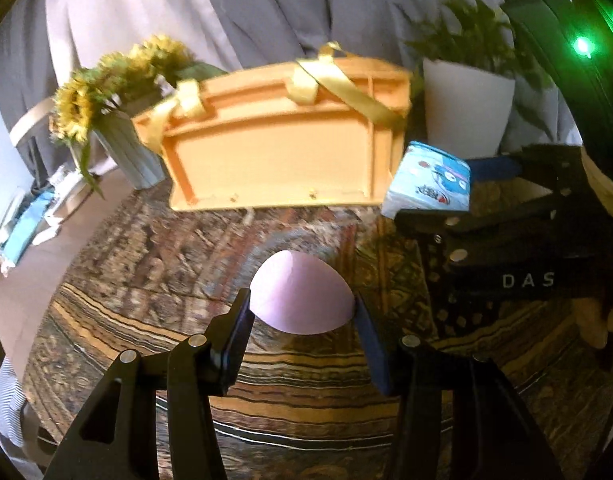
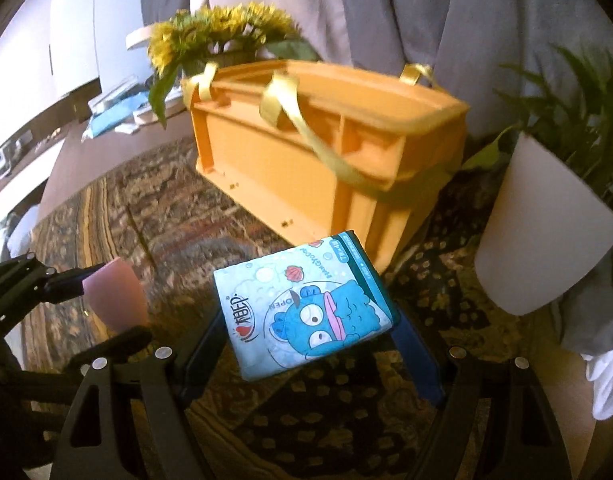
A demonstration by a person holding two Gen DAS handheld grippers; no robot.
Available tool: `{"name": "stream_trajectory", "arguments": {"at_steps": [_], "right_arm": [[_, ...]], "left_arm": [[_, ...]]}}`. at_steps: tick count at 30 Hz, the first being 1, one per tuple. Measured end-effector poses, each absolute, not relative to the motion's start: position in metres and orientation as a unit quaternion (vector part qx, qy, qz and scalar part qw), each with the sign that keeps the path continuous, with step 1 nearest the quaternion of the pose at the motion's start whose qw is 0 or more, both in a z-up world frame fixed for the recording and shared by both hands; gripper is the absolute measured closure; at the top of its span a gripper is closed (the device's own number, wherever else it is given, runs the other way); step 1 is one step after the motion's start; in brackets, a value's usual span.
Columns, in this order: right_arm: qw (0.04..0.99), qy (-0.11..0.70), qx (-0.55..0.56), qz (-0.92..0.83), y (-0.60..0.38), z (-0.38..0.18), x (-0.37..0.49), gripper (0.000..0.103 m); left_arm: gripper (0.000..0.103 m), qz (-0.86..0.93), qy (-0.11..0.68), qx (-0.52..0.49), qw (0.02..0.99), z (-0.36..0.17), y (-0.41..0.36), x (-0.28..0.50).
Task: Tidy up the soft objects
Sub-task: 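Lift the sponge and box and carry them over the orange crate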
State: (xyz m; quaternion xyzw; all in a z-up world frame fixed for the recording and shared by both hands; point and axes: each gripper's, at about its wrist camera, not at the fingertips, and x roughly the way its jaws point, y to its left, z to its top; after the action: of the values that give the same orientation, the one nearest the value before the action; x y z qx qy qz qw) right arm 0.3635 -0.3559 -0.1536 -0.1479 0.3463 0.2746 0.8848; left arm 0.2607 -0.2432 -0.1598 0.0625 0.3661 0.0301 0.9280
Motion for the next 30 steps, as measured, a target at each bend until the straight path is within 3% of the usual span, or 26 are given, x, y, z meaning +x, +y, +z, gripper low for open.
{"name": "stream_trajectory", "arguments": {"at_steps": [30], "right_arm": [[0.949,0.266,-0.021,0.166,-0.311,-0.056,0.333,0.022]], "left_arm": [[0.053,0.013,0.25,0.032,0.968,-0.045,-0.149,0.268]]}}
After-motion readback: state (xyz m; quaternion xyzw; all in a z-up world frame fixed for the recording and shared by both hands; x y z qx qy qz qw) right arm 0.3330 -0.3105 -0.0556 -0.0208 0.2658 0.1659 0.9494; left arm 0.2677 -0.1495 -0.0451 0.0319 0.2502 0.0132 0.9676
